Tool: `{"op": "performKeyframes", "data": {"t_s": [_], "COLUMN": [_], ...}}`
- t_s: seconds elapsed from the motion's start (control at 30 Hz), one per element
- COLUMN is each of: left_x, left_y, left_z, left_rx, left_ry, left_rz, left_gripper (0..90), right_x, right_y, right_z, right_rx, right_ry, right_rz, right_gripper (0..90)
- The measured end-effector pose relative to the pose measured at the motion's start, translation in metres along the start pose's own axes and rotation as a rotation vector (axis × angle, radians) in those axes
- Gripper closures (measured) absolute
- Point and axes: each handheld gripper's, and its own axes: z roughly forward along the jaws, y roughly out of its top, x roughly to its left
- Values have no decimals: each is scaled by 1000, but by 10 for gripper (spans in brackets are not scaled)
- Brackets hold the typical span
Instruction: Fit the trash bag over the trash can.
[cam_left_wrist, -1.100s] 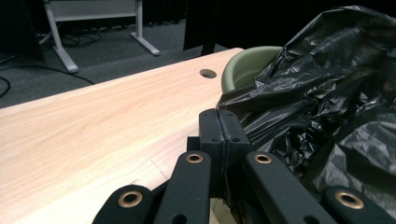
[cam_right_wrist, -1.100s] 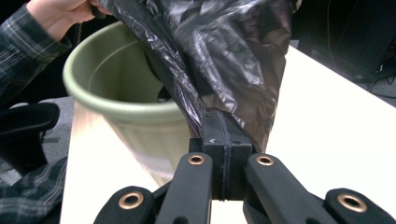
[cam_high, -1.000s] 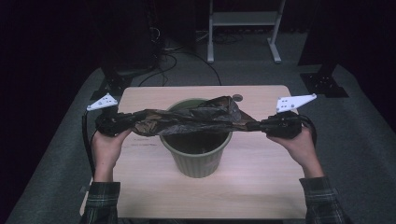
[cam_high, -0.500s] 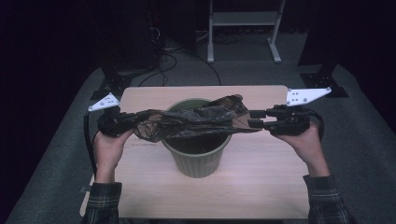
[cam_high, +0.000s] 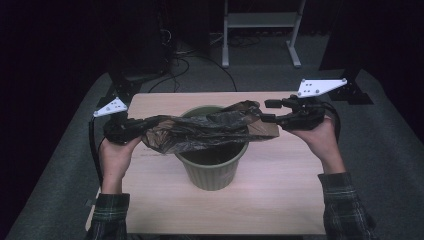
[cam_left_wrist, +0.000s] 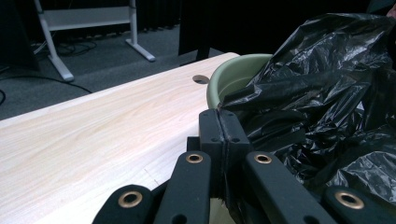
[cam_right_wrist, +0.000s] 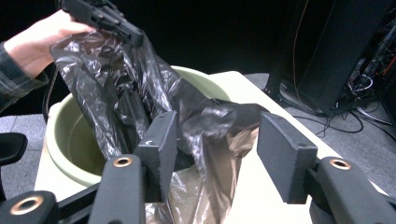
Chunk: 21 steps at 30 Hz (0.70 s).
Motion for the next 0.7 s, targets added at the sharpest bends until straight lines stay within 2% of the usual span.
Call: {"op": "performKeyframes", "data": {"t_s": [0.1, 0.13, 0.2, 0.27, 0.3, 0.37, 0.43, 0.47, 0.57, 0.7], "left_x": [0, -1, -1, 0, 1, 2, 4, 8, 14, 21], "left_y": [0, 0, 0, 0, 0, 0, 0, 0, -1, -1], "left_z": [1, 1, 2, 4, 5, 7, 10, 14, 20, 32], "left_rx": [-1, 0, 2, 1, 4, 2, 2, 5, 6, 21], "left_ry": [-2, -3, -4, -1, 2, 5, 15, 29, 46, 73], "left_rz": [0, 1, 3, 4, 6, 7, 11, 13, 15, 22], "left_gripper": [898, 899, 899, 898, 898, 899, 899, 899, 899, 899], "right_x": [2, 1, 0, -3, -6, -8, -17, -26, -39, -51], "right_y": [-1, -1, -1, -1, -1, 0, 0, 0, -3, -8], "right_z": [5, 8, 12, 17, 21, 23, 29, 34, 41, 52], "right_rx": [8, 10, 19, 32, 38, 39, 25, 23, 19, 26], "right_ry": [5, 3, -9, -10, -32, -42, -73, -104, -145, -173], "right_rz": [-4, -4, 5, 10, 11, 16, 39, 64, 99, 130], "right_gripper": [457, 489, 686, 837, 889, 900, 900, 900, 900, 900]}}
